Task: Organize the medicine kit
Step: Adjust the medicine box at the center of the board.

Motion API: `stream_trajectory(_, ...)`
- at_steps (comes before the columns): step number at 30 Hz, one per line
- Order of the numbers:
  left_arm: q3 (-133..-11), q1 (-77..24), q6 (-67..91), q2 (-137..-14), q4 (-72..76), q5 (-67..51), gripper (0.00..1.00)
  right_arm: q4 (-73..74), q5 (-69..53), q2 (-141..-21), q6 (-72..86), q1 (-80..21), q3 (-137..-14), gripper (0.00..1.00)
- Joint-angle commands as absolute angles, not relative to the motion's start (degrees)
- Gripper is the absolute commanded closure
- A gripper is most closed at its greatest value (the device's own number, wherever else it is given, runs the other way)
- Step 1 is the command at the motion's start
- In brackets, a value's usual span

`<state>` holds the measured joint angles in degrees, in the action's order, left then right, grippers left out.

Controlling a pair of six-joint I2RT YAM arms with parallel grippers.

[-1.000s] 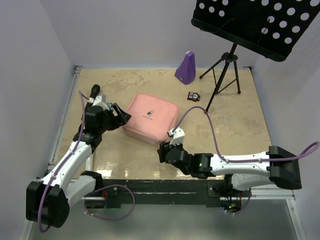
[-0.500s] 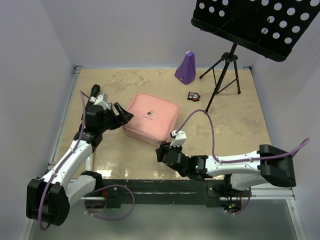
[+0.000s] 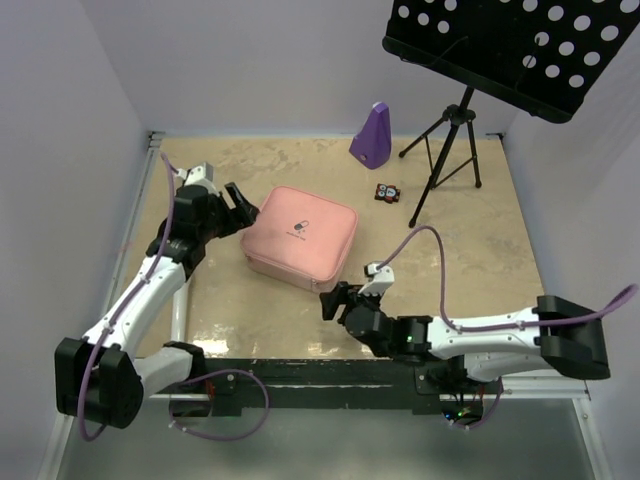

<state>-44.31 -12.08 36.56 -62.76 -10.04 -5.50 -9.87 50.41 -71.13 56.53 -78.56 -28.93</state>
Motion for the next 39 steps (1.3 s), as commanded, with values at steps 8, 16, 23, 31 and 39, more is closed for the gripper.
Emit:
stream_trajectory(8,-46.0,-12.1,36.8,-67.1,-6.2,1.5,0.18,-9.6,39.7,-45.9,54.3,-63.3,-26.4,0.79)
stream_trajectory(16,-43.9,-11.5,38.5,-64.4,-8.2,11.9,0.16,-3.3,34.2,-65.4,47.6,-51.1,-37.0,1.0)
stream_trajectory(23,-43.8,-9.6,38.9,-67.3,-10.4,12.1,0.17,-5.8,31.4,-74.5,47.7,-47.6,-37.1,1.0)
stream_trajectory(31,-43.4,-8.0,38.8,-72.2,-8.9,8.2,0.2,-8.3,27.4,-85.0,43.2,-47.0,-41.6,1.0)
stream_trajectory(39,-38.0,-8.0,40.2,-72.0,-6.5,4.1,0.21,-14.6,24.2,-89.1,38.9,-47.0,-44.0,1.0)
